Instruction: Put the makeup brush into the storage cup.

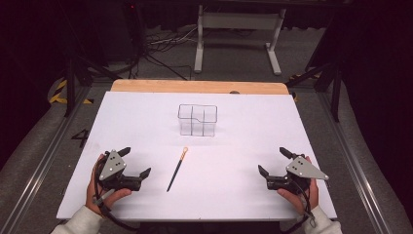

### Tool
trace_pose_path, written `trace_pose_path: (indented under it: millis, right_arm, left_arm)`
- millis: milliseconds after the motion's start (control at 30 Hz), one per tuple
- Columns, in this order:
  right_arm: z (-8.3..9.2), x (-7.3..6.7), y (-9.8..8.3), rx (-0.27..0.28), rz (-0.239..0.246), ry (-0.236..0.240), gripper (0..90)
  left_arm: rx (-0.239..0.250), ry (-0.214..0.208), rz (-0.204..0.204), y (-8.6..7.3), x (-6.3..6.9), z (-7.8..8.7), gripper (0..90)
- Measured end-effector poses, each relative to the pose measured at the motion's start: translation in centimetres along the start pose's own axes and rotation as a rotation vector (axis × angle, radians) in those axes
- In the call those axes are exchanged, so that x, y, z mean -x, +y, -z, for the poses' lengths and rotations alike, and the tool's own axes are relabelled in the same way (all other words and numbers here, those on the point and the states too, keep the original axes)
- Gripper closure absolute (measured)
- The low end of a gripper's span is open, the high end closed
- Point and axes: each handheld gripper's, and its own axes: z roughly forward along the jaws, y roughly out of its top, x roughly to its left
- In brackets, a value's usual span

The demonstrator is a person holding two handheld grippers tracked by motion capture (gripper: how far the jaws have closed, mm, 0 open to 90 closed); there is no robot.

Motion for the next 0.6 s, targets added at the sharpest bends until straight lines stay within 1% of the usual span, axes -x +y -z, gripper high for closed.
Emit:
trace_pose_path:
  millis: [33,100,167,200,333,400,467,533,600]
  right_arm:
    - [0.0,0.0,0.0,0.0,0.0,0.0,5.9]
    - [0.0,0.1,0.0,0.0,-0.006,0.0,5.9]
    - [0.1,0.0,0.1,0.005,-0.011,0.002,5.9]
    - [0.1,-0.1,0.1,0.006,-0.002,0.006,5.8]
    - [0.0,-0.2,0.2,0.005,0.001,0.004,5.8]
    - [-0.2,-0.1,0.4,0.006,-0.005,0.007,5.9]
    - [-0.4,0.0,0.4,0.002,-0.01,0.01,5.9]
    - [-0.6,0.0,0.4,-0.007,-0.008,0.008,5.9]
    - [-0.7,0.1,0.4,-0.007,-0.014,0.014,5.9]
  left_arm:
    - [0.002,0.0,0.0,0.0,0.0,0.0,2.8]
    - [-0.002,-0.012,0.008,0.0,0.0,0.0,2.1]
    - [-0.016,-0.018,0.011,0.0,0.1,-0.1,2.0]
    - [-0.02,-0.017,0.004,0.0,0.2,-0.1,2.1]
    - [-0.031,-0.015,0.009,0.1,0.5,-0.2,3.3]
    - [-0.049,-0.01,0.009,0.1,0.5,-0.2,3.3]
    - [-0.061,-0.008,0.02,0.4,0.4,-0.1,4.0]
    - [-0.094,-0.004,0.029,1.1,0.3,0.0,4.7]
    - [-0.132,0.003,0.028,1.8,0.5,0.0,6.4]
